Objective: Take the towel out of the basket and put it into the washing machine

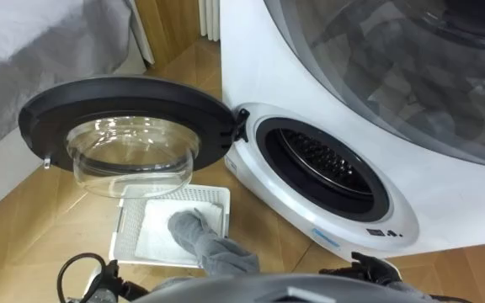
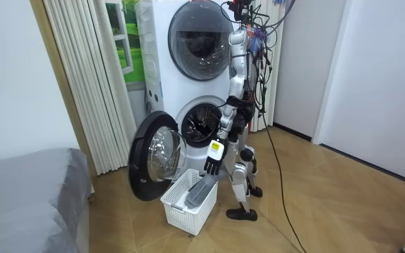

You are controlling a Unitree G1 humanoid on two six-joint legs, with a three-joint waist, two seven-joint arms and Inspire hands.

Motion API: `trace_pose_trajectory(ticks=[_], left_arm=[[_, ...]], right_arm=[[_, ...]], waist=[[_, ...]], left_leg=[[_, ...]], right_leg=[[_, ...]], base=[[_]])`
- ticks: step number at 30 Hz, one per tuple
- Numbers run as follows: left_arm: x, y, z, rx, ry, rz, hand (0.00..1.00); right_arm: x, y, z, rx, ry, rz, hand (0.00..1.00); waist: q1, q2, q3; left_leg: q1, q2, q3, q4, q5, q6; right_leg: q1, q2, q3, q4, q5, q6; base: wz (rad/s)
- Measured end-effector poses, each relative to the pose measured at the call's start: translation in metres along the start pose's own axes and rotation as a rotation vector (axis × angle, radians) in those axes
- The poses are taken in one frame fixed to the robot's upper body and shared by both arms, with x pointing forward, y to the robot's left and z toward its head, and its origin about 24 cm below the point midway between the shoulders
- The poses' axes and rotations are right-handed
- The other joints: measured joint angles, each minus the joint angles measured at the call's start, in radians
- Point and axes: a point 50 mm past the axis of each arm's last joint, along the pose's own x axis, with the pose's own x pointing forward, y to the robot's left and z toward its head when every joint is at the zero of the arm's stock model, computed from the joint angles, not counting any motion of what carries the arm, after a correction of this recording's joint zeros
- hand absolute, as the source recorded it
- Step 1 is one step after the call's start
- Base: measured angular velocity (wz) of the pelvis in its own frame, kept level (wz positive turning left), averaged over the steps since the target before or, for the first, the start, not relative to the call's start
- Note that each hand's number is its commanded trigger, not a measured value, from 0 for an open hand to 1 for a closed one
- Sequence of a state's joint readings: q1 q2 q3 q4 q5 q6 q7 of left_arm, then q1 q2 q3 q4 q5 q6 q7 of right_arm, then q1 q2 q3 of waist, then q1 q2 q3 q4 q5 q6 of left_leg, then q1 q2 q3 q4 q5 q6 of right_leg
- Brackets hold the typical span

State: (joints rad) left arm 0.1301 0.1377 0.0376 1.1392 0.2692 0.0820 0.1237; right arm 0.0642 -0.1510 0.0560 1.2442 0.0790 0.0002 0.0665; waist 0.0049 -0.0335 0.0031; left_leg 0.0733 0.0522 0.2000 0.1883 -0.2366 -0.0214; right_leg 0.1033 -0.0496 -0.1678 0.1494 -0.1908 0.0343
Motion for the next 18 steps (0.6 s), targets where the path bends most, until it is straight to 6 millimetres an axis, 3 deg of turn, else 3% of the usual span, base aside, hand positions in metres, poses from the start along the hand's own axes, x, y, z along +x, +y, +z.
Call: trace_pose_trajectory(ticks=[12,18], left_arm=[[0.000,0.000,0.003,0.007,-0.019,0.002,0.00],[0.001,-0.001,0.014,0.029,-0.065,-0.001,0.00]], right_arm=[[0.000,0.000,0.003,-0.002,-0.025,-0.001,0.00],[0.001,0.000,0.010,-0.015,-0.048,0.003,0.00]], waist=[[-0.003,0.011,-0.0047],[-0.006,0.018,-0.0026]], left_leg=[[-0.021,0.000,0.000,0.001,0.000,0.000],[-0.063,0.000,0.000,0.011,0.001,0.002]], right_leg=[[-0.019,-0.001,0.000,0.000,0.000,0.000],[-0.057,-0.002,0.000,0.002,0.002,-0.003]], base=[[0.00],[0.00]])
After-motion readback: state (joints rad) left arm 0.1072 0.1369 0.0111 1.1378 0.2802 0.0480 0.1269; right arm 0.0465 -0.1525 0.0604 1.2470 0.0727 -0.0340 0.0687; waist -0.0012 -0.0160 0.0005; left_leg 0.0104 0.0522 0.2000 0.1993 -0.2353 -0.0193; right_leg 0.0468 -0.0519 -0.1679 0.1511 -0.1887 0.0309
